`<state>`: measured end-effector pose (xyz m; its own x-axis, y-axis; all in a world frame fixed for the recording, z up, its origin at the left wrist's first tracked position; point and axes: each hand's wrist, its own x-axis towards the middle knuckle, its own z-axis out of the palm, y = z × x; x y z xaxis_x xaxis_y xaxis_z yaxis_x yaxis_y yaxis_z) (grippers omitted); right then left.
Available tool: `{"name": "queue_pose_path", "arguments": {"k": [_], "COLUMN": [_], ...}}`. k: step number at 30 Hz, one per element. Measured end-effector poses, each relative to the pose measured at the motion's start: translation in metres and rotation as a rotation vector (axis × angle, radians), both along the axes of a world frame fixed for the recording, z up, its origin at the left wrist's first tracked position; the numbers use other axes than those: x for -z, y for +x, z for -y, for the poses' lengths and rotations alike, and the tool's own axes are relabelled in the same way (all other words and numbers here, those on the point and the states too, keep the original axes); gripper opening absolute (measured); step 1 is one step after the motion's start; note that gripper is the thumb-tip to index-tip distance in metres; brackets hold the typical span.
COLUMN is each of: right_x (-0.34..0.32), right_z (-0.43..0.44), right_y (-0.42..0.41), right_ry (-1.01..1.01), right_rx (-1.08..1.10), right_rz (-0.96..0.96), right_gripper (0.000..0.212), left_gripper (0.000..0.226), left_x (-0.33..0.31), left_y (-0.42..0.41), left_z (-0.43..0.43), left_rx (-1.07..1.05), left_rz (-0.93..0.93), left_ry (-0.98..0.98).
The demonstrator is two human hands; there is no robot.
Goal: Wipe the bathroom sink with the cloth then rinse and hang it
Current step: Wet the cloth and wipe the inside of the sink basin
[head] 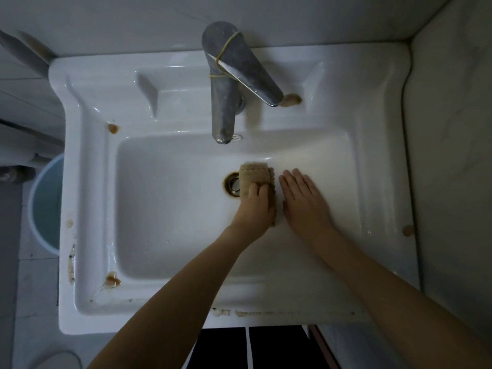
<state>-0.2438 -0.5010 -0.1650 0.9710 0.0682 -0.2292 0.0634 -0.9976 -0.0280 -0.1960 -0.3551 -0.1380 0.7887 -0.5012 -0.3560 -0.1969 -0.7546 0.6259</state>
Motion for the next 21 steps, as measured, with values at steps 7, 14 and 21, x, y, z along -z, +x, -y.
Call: {"name": "queue_pose_path", "arguments": {"k": [7, 14, 21], "right_x": [-0.012, -0.023, -0.013], "right_z": [-0.012, -0.070, -0.110], "right_y": [0.007, 0.037, 0.048], "right_ry": [0.166, 0.138, 0.346], "right_rx": [0.130, 0.446, 0.815], "right_rz": [0.110, -0.111, -0.133], "right_gripper": [0.050, 0.073, 0.094], "left_gripper": [0.040, 0.052, 0.069], "left_x": [-0.017, -0.018, -0.005], "left_y": [0.010, 0.017, 0.016], "left_z": [-0.028, -0.122, -0.140], "left_rx": [-0.112, 0.039, 0.166], "left_rz": [-0.158, 0.235, 0.227], "left_ry": [-0.087, 0.489, 0.647]}}
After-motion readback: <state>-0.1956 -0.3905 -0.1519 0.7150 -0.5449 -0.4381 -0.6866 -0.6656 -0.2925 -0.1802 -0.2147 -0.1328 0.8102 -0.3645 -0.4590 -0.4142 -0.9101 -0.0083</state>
